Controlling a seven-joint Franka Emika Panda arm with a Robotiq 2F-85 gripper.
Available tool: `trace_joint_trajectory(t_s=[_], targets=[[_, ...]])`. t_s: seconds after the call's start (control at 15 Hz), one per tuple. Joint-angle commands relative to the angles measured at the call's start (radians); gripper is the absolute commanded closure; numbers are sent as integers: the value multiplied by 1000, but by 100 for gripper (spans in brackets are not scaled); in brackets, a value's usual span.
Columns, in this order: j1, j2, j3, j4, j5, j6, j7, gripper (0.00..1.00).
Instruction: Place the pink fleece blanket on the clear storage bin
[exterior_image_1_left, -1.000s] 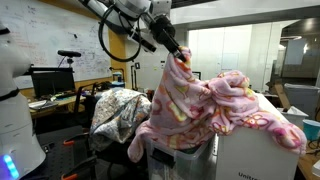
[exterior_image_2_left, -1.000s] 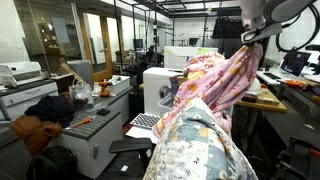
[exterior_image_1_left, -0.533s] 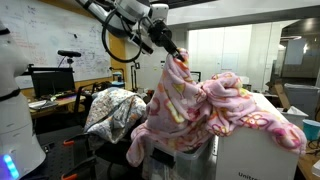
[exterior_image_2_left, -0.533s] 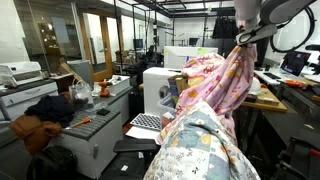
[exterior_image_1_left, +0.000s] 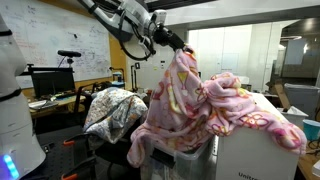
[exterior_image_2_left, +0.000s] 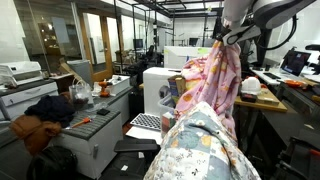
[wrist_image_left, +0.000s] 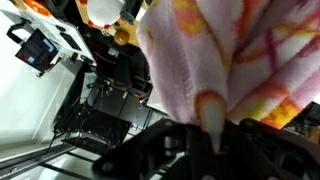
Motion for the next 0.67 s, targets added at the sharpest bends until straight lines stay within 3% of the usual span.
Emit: trace_joint_trajectory(t_s=[0.0, 0.4, 0.6], targets=[[18, 76, 5, 113, -139, -24, 63, 99], [32, 183, -5, 261, -247, -65, 50, 99], [38, 218, -6, 316, -300, -142, 63, 99]])
